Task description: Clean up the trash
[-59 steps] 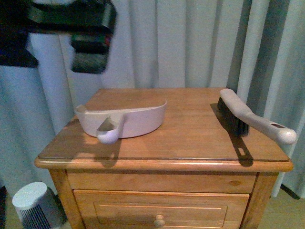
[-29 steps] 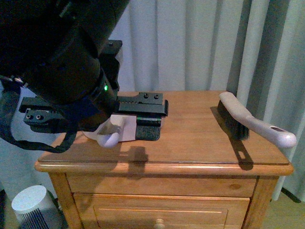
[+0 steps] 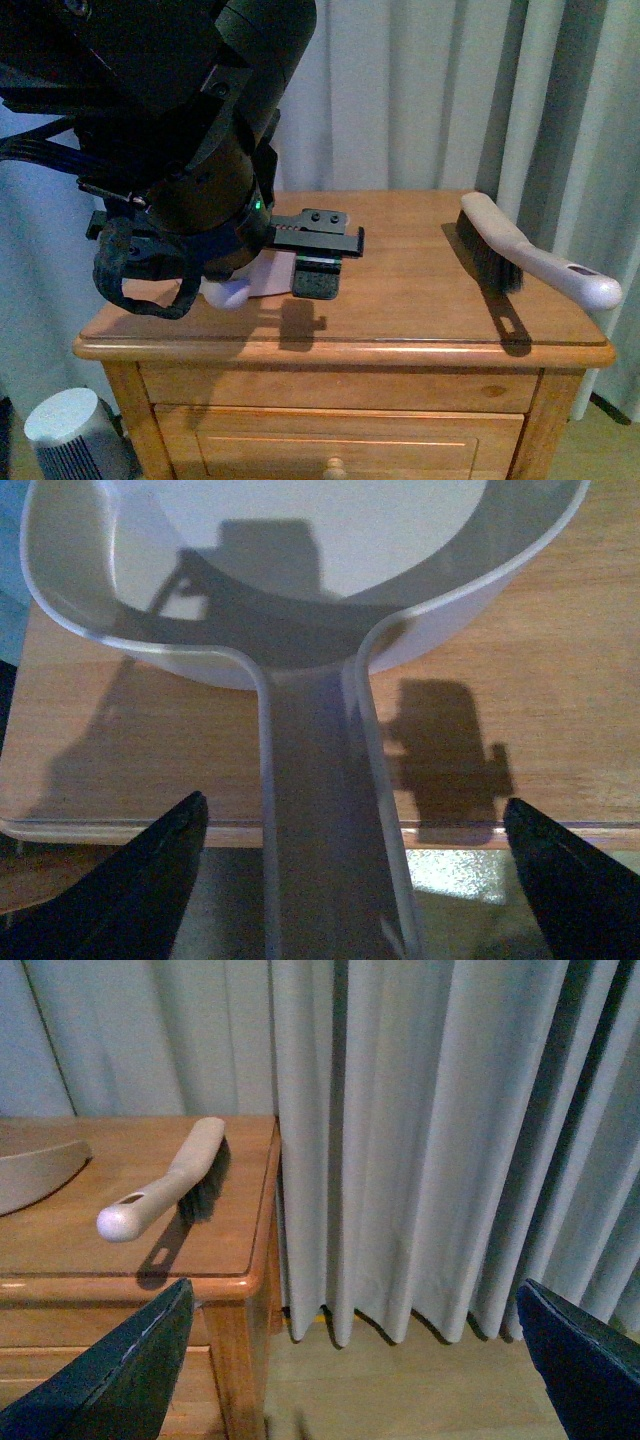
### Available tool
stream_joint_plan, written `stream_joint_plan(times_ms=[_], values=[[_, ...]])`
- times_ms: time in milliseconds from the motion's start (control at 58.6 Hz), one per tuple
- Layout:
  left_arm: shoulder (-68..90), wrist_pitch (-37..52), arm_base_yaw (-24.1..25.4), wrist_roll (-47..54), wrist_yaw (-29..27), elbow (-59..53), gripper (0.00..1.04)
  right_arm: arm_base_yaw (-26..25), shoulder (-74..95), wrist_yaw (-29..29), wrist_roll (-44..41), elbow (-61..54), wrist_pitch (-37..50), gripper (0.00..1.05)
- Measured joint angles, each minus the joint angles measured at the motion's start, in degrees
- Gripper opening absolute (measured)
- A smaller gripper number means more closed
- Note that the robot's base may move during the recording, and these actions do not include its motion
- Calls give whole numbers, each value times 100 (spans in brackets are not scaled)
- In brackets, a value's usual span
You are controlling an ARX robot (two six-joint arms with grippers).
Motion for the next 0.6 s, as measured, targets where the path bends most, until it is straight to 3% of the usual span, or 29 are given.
stream_joint_plan(times_ms=[102, 273, 597], values=[[2, -9, 0, 4, 2, 2, 67, 0, 0, 0, 0, 0, 0, 97], [15, -96, -15, 15, -11, 7, 30, 0, 0, 0, 0, 0, 0, 97], [-31, 260, -28, 229, -129, -22, 29, 0, 0, 0, 0, 0, 0, 97]])
